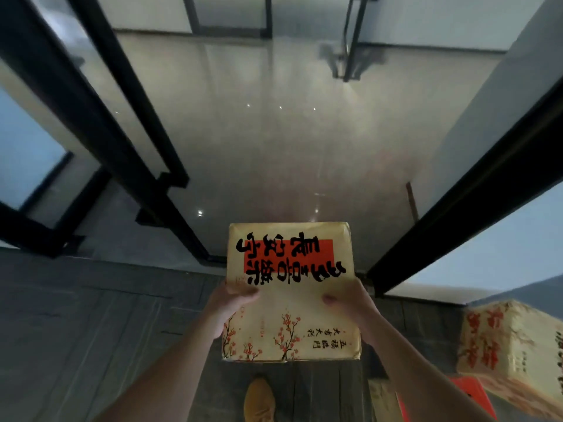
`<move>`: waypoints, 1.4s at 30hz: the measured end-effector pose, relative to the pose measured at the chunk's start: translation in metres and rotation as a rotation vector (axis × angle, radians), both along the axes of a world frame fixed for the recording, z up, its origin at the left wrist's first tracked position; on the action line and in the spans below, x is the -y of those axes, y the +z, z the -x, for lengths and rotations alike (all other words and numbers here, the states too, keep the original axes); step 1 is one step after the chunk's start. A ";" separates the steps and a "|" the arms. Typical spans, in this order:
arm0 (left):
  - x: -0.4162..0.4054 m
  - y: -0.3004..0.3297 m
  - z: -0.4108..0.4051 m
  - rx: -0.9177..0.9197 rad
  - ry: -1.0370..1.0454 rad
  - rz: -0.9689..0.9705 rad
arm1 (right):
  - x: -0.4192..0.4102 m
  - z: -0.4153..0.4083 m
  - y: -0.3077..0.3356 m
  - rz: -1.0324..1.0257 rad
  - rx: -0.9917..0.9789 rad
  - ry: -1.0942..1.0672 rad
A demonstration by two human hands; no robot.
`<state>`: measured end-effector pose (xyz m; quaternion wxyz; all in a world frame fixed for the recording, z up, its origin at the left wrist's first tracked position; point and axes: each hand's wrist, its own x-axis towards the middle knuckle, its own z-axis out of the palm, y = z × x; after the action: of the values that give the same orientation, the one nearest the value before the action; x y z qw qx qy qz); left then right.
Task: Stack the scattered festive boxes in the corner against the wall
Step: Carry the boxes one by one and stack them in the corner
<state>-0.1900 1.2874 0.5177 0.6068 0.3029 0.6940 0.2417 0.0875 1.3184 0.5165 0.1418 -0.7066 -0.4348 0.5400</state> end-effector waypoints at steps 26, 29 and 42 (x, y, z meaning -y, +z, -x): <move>0.673 0.518 0.294 -0.363 0.806 -0.683 | 0.421 0.442 0.528 -0.656 -0.507 0.982; 0.757 0.517 0.345 -0.408 0.943 -0.654 | 0.500 0.527 0.529 -0.649 -0.580 1.110; 1.068 0.496 0.599 -0.563 1.356 -0.524 | 0.800 0.881 0.499 -0.576 -0.656 1.444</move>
<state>-0.7889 0.2192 1.0139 0.0363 -0.0042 0.7757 0.6301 -0.7935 0.5181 1.0157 0.0552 0.0014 -0.8373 0.5440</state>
